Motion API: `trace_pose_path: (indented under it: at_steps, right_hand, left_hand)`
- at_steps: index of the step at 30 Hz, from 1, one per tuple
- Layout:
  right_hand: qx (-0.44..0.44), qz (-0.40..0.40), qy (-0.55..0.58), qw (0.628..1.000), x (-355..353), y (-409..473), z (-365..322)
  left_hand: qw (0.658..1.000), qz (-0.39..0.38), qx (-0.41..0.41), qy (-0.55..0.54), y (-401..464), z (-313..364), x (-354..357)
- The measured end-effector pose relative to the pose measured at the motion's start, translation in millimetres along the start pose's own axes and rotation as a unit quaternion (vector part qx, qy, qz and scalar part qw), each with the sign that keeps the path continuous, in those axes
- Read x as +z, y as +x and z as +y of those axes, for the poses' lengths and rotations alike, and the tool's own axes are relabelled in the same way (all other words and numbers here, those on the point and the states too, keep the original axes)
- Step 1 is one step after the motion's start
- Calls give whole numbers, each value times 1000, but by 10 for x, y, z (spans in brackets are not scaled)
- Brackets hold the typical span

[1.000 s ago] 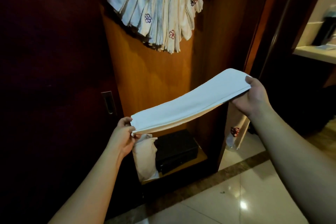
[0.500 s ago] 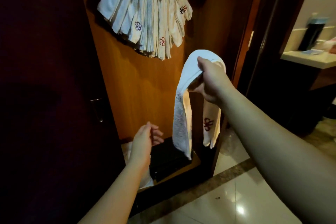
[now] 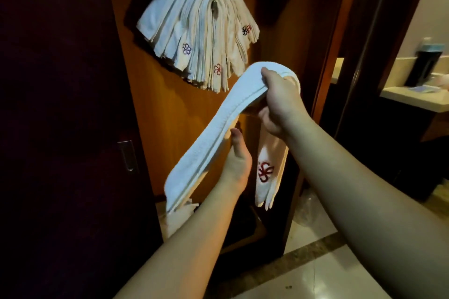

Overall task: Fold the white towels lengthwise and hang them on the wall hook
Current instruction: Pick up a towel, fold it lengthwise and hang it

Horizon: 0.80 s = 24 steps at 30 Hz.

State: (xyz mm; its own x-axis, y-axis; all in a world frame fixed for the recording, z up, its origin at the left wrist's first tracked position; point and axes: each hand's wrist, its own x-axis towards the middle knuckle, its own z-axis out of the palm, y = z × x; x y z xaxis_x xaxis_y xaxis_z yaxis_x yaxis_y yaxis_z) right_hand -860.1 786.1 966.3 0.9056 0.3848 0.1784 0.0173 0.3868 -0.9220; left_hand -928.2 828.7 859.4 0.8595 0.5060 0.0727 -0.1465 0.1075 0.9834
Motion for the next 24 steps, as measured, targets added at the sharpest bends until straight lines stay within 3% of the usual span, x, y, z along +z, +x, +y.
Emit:
trace_pose_path:
  at_steps: [4, 6, 9, 11, 16, 20, 24]
  right_hand:
    - [-19, 42, -39, 998, -414, 99, 75]
    - [-24, 59, -98, 993, -655, 161, 163]
    - [-42, 96, -204, 973, -891, 188, 288]
    - [-29, 120, -194, 973, -950, 214, 340]
    - [18, 150, 54, 987, -1021, 424, 397]
    - [14, 193, 35, 980, -1016, 650, 440]
    - [-10, 185, 12, 983, -833, 1077, 429]
  left_hand:
    - [995, 31, 70, -59, 111, 170, 30]
    - [983, 49, 82, -159, 144, 244, 65]
    - [938, 159, 47, -305, 227, 351, 54]
    - [918, 204, 20, -341, 295, 374, 31]
    - [926, 229, 37, -298, 546, 479, -105]
    - [971, 176, 43, -155, 825, 571, -389]
    - [986, 121, 58, -96, 1221, 767, -690]
